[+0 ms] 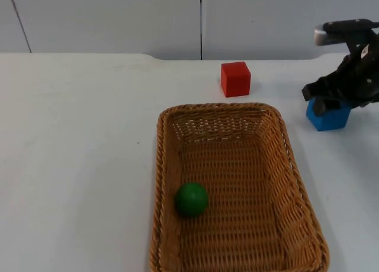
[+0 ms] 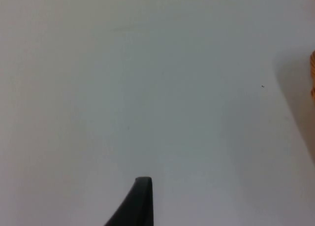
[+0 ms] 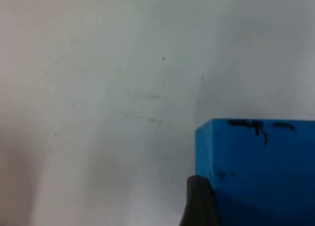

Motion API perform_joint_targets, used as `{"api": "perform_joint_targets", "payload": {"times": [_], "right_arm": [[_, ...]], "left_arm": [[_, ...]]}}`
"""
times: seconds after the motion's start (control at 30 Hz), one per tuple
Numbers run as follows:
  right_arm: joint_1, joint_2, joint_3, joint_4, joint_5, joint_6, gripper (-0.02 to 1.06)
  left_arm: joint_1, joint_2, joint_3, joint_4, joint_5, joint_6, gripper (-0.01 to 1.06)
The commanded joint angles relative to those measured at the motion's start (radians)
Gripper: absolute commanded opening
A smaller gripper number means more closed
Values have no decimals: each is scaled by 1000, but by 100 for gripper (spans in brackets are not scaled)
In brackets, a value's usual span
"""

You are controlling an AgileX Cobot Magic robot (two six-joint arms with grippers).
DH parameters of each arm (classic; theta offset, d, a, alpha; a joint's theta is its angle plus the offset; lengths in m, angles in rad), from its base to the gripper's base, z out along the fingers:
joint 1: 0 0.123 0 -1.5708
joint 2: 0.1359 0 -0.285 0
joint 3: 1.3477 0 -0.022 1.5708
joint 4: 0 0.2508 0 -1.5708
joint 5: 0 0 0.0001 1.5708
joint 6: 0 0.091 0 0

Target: Place all geometric objects except the red cube into the basket.

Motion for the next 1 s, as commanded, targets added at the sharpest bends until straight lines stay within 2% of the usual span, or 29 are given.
{"api": "perform_joint_targets", "payload": {"times": [0.0, 0.03, 0.23, 0.37, 0.47, 0.77, 0.87, 0.97], "right_arm": [[3, -39, -4, 30, 1, 3, 3], [3, -58, -4, 42, 9, 3, 0], [3, -207, -4, 42, 98, 0, 0], [3, -348, -4, 42, 224, -7, 0], [3, -401, 3, 42, 269, -7, 0], [20, -544, 132, 44, 291, -12, 0], [53, -553, 146, 44, 312, -5, 0], [161, -553, 151, 44, 323, -5, 0]], "left_arm": [[3, -7, 3, 5, -15, 2, 99], [3, -7, 3, 5, -15, 2, 99], [3, -7, 3, -4, -15, 2, 99], [3, -7, 3, -7, -15, 2, 99], [3, -7, 3, -17, -15, 2, 99], [3, -7, 3, -30, -15, 2, 99], [3, -7, 3, -32, -15, 2, 99], [3, -7, 3, -47, -17, 2, 99]]}}
